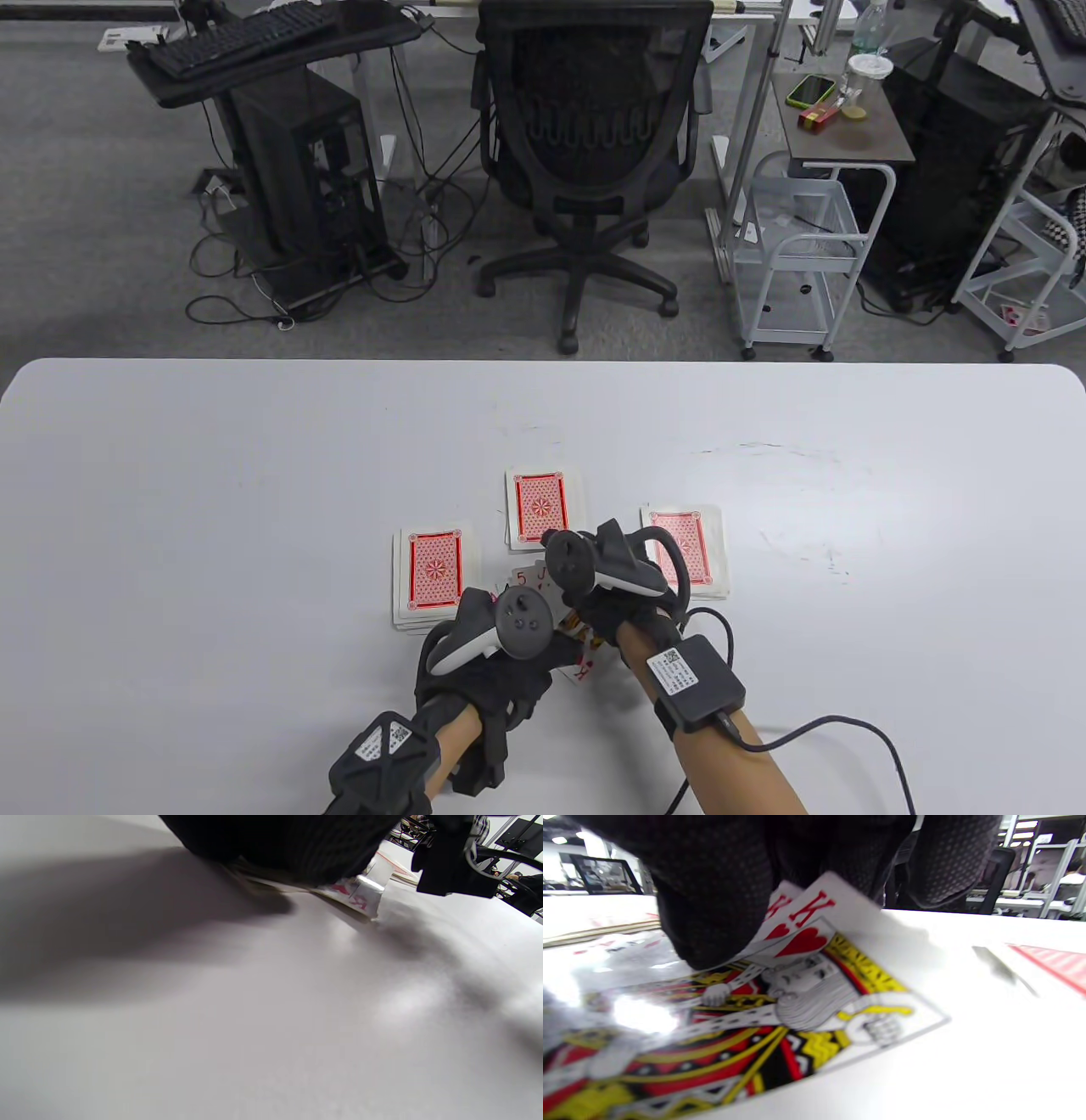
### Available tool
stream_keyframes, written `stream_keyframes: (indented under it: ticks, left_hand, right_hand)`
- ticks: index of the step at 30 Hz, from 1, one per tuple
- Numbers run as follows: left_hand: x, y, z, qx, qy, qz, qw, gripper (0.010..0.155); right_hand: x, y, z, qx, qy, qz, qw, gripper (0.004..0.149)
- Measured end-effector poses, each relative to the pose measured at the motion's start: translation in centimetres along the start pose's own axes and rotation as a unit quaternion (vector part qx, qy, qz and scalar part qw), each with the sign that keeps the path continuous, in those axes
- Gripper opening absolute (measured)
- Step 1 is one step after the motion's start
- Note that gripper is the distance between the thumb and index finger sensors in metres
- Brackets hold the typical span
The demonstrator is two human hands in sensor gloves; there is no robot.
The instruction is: Four-player card dealing with fan arrangement
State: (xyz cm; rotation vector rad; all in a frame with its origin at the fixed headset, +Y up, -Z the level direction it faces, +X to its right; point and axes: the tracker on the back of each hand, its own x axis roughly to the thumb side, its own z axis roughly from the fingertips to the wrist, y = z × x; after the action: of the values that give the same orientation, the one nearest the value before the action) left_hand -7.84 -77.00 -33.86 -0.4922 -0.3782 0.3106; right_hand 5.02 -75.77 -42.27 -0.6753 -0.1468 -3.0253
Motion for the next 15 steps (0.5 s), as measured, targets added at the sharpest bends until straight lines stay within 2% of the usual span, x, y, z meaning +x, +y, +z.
stream_keyframes:
  ticks: [3, 10, 13, 15]
  left_hand:
    - [0.0, 0.0, 0.0, -0.001, -0.001, 0.003, 1.000, 0.054]
    - [0.3, 0.7, 0.1, -0.009, -0.003, 0.000, 1.000, 0.054]
    - [0.3, 2.1, 1.0, 0.018, -0.012, 0.019, 1.000, 0.054]
    - [0.0, 3.5, 2.0, 0.042, -0.014, 0.030, 0.999, 0.054]
  right_hand:
    - [-0.1, 0.1, 0.0, 0.005, 0.012, 0.007, 1.000, 0.074]
    - [-0.2, -0.4, 0.5, -0.012, 0.027, 0.026, 0.999, 0.078]
    - [-0.8, -2.0, 1.3, -0.025, 0.033, -0.002, 0.999, 0.075]
    - [-1.5, -3.8, 2.6, -0.044, 0.040, -0.036, 0.998, 0.070]
